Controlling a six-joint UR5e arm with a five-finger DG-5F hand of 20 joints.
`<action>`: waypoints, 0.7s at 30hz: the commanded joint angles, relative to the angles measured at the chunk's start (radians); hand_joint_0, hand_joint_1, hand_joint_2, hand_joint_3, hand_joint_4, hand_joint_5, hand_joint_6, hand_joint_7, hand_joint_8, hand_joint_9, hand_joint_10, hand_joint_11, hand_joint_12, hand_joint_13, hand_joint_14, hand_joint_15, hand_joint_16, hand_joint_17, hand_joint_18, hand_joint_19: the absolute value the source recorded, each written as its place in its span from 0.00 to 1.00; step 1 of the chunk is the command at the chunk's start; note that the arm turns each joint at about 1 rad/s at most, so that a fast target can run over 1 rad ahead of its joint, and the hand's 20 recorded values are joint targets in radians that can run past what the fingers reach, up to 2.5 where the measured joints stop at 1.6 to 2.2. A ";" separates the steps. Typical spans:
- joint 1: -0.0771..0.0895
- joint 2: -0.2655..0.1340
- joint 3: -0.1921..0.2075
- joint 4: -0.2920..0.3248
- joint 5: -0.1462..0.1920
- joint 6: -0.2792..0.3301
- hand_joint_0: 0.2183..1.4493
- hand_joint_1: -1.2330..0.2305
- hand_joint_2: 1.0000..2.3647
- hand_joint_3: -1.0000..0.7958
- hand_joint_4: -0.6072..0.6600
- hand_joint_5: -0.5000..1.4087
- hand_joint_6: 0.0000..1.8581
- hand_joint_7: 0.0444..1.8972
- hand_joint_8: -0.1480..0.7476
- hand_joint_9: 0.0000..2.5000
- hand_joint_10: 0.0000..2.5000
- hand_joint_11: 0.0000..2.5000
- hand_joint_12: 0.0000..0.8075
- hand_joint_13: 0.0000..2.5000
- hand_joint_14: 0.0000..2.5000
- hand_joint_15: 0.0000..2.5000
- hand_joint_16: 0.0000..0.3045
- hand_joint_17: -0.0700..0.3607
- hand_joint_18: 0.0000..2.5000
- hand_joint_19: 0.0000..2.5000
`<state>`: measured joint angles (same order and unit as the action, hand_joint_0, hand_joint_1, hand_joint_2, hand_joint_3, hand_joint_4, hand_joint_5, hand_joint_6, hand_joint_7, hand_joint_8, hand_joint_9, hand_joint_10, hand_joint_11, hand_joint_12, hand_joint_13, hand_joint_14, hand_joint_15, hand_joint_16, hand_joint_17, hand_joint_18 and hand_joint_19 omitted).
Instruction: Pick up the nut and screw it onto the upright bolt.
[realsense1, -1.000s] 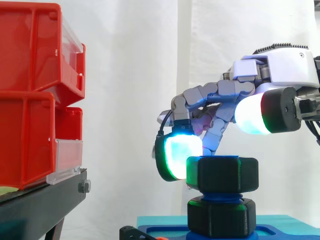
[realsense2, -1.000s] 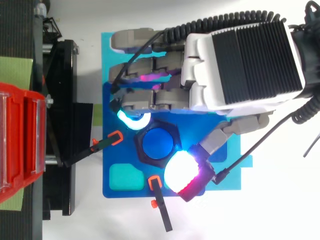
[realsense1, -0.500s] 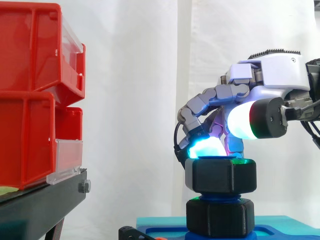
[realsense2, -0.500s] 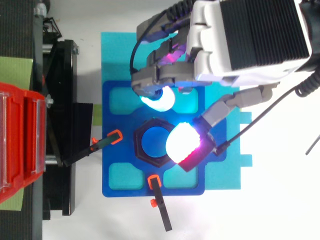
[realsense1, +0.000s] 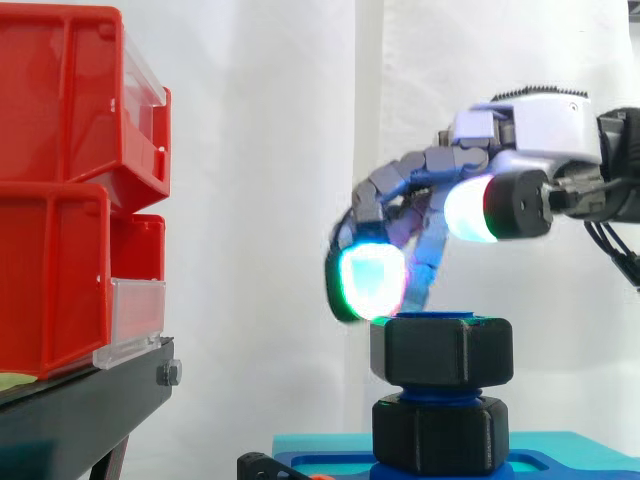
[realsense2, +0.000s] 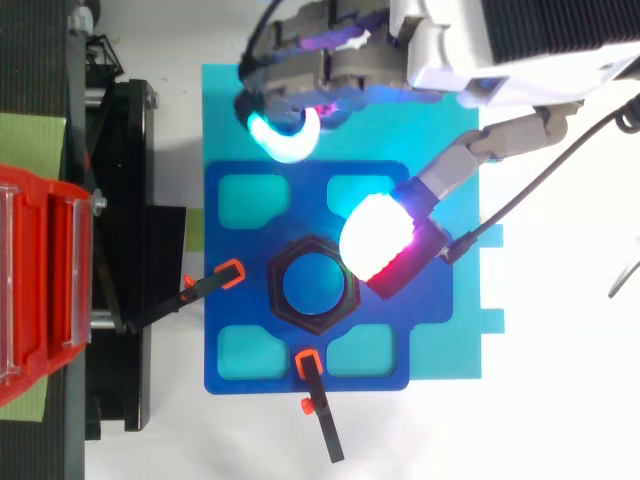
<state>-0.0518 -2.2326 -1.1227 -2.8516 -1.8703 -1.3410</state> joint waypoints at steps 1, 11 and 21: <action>-0.003 -0.001 0.026 0.003 -0.010 -0.003 0.22 0.61 0.00 0.28 0.67 0.22 0.27 0.41 0.41 0.41 0.00 0.00 0.33 0.23 0.00 0.00 0.09 0.30 0.05 0.00; 0.013 0.001 0.027 0.011 -0.004 -0.012 0.19 0.64 0.00 0.28 0.63 0.19 0.27 0.30 0.39 0.26 0.00 0.00 0.36 0.09 0.00 0.00 0.11 0.33 0.00 0.00; 0.055 -0.001 0.027 -0.084 0.011 -0.007 0.19 0.65 0.00 0.28 0.62 0.19 0.27 0.29 0.39 0.22 0.00 0.00 0.37 0.06 0.00 0.00 0.11 0.34 0.00 0.00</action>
<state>-0.0057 -2.2334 -1.0953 -2.9154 -1.8634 -1.3491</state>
